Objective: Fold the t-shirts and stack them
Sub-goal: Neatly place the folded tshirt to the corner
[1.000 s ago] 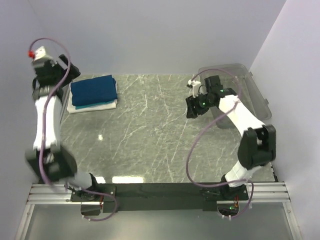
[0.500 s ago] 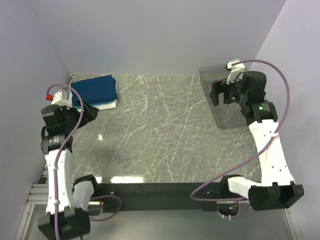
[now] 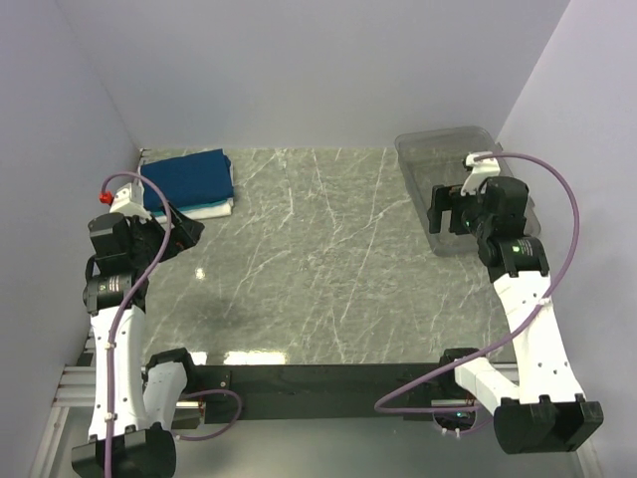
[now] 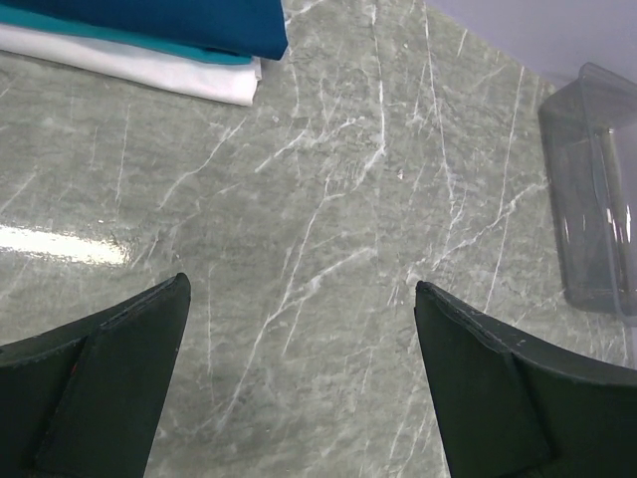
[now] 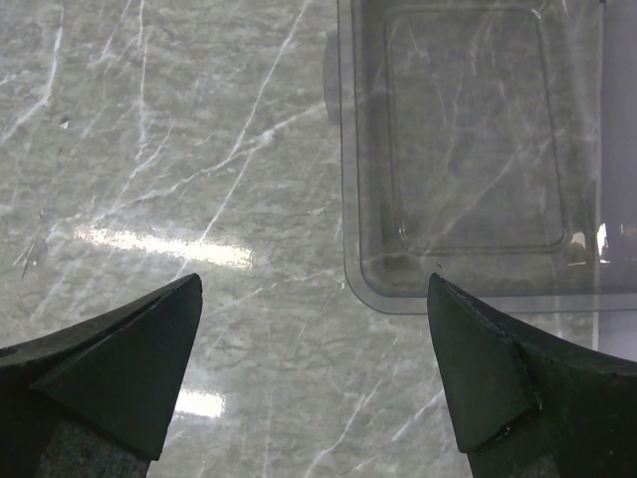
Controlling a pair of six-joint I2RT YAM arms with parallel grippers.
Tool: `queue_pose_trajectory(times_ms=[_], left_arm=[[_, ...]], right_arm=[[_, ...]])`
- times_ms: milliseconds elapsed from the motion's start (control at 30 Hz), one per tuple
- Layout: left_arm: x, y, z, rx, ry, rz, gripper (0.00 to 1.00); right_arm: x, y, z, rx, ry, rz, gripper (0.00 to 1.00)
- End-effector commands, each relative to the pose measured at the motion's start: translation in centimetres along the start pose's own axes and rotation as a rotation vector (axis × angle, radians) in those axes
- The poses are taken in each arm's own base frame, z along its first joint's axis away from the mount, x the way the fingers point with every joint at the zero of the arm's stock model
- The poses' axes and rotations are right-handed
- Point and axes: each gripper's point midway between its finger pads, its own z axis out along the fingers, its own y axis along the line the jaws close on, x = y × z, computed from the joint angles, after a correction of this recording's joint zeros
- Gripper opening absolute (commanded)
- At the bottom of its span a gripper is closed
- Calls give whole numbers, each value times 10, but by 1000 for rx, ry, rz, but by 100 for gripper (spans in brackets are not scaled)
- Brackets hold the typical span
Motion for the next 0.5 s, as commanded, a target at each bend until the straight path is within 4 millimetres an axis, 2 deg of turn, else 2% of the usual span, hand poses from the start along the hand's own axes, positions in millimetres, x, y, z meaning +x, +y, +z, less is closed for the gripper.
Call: queue_pose_trajectory(times_ms=[0,100,133,467], left_arm=[[-19,-11,-7,19,-56,33,99],[-18,-9,-6,14,-52,31,99],[-18,-9,-6,14,-53,30,99],[-16,-5,-3,-1,-52,30,99]], right_arm=[[-8,-4,-5,28,-64,14,100],[-5,-6,-3,38,-62,18,100],[-3,-14,-3,61,-59,31,100],[2,-18,7,76,-48,40,100]])
